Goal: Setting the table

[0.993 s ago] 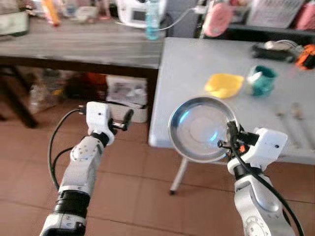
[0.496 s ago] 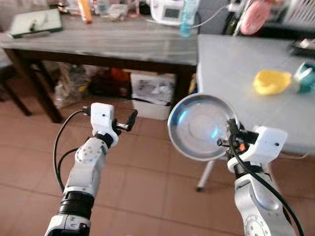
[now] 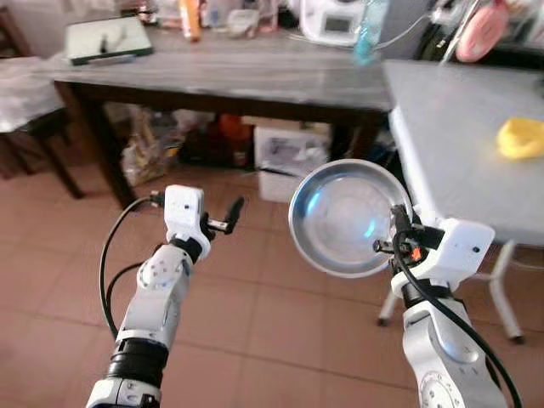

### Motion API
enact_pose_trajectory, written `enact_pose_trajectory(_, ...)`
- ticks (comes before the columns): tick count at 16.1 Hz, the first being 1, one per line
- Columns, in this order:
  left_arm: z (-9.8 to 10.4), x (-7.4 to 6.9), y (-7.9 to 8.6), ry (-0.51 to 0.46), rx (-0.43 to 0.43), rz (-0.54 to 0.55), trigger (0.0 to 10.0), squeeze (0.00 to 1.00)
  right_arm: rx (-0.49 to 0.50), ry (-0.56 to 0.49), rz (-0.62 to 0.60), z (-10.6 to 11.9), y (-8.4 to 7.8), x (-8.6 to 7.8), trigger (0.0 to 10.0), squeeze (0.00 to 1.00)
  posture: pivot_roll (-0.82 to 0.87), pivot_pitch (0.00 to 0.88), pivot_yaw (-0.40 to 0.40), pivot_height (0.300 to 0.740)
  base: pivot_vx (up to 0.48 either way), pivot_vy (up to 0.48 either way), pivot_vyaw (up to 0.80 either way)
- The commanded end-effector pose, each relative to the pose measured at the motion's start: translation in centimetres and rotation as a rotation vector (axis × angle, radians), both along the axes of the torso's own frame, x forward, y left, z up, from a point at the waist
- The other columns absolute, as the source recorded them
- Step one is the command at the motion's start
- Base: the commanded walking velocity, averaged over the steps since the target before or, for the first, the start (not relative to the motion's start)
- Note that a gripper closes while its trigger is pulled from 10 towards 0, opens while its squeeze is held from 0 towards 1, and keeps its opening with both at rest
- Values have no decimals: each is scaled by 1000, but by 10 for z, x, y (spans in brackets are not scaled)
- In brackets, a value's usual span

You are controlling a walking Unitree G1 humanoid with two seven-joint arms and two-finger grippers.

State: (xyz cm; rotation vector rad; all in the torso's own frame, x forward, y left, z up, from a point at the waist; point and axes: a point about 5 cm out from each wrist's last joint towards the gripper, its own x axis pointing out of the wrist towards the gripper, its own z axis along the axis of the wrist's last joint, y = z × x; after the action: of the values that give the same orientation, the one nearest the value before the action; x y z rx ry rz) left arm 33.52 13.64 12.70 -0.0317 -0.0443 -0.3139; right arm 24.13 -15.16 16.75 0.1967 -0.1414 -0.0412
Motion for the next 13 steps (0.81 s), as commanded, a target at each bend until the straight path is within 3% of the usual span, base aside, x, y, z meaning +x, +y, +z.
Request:
enact_pose_trajectory(1, 3, 2, -3, -5, 12, -42, 10000, 0, -7, -9, -25, 2, -6, -2, 10000, 0, 21, 88, -14, 740, 0, 0, 0)
enact_pose_trajectory(5, -2, -5, -6, 19, -31, -89, 10000, 0, -44, -4, 12, 1, -3, -5, 10000, 0, 15, 89, -14, 740, 0, 0, 0)
enact_pose_trajectory(13, 0, -3, -12, 7, -45, -121, 10000, 0, -43, -6, -6, 1, -6, -3, 10000, 0, 13, 89, -8, 740, 360, 0, 0)
